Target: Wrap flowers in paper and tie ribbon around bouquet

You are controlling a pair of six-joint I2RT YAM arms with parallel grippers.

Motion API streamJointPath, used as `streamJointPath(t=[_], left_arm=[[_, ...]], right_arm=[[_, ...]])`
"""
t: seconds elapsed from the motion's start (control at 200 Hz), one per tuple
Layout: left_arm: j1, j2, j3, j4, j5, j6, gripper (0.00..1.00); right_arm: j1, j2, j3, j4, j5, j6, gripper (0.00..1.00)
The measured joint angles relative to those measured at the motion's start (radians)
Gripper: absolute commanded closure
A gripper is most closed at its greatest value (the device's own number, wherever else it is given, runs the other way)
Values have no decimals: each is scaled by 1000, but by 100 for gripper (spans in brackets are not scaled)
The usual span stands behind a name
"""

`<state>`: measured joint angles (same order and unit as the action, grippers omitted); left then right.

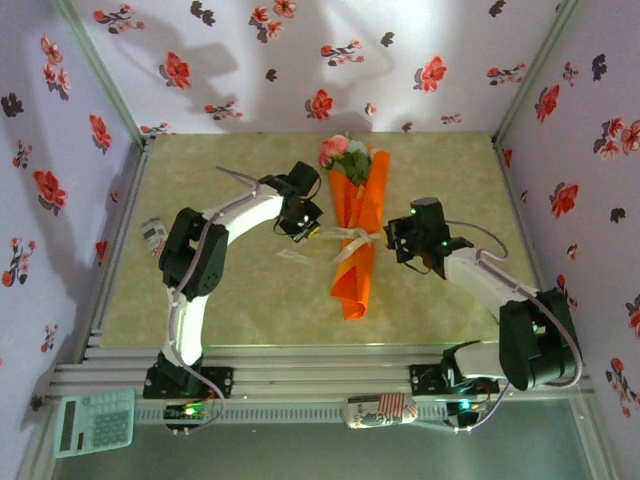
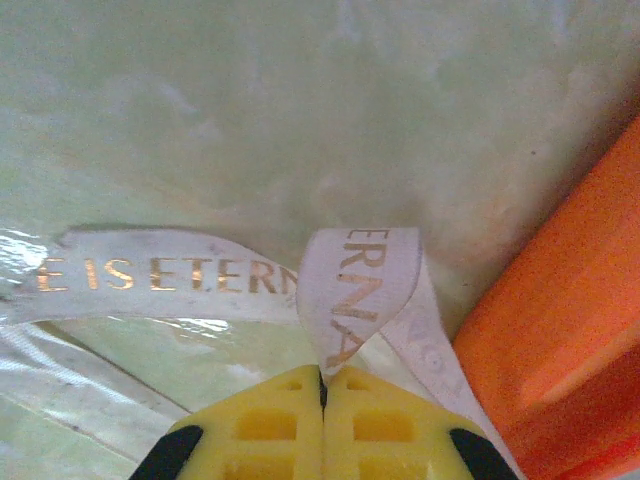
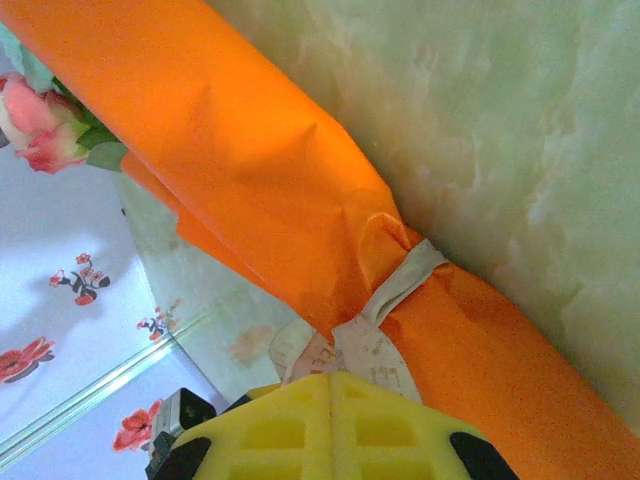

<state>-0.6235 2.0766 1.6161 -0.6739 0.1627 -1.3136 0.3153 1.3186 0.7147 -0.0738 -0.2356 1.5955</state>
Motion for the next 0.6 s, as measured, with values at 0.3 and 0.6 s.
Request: streamJointPath(t=[0.3, 0.6], left_arm=[[0, -6, 0, -27, -18, 16, 100], [0, -37, -10, -39, -32, 24, 100]], right_arm=[[-31, -34, 9, -80, 4, -77, 100], [-80, -96, 10, -156, 19, -149, 100]])
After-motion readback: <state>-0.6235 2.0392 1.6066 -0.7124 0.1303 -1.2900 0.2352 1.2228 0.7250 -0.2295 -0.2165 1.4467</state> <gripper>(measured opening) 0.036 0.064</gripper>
